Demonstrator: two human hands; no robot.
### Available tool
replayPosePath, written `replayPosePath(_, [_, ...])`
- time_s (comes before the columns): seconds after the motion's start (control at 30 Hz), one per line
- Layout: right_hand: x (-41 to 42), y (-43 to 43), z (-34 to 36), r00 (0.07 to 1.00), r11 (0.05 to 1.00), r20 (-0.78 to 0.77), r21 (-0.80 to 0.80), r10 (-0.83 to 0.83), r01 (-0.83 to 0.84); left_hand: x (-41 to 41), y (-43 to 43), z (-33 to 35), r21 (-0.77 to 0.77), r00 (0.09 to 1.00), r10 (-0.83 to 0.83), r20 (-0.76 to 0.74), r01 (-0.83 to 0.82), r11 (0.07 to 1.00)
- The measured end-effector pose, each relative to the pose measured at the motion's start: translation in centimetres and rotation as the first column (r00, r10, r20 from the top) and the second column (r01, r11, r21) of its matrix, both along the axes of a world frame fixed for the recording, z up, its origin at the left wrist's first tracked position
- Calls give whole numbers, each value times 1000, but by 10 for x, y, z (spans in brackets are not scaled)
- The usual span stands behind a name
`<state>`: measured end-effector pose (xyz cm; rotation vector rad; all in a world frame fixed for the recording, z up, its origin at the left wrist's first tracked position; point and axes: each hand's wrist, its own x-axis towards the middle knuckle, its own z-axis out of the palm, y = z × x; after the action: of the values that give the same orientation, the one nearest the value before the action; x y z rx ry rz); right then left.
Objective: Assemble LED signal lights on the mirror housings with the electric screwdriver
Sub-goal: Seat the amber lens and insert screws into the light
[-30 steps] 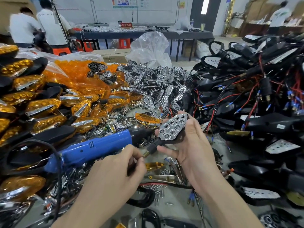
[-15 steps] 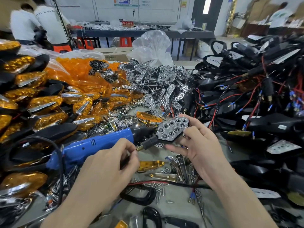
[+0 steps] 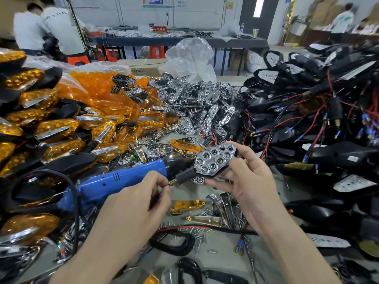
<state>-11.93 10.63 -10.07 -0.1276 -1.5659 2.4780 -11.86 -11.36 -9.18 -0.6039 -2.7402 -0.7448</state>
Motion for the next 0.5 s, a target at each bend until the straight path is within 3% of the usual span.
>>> replayPosePath(0.5, [4,-7,5,995,999,-85,26,-43,46,1,0,1,60,999,-19,-26,21,998])
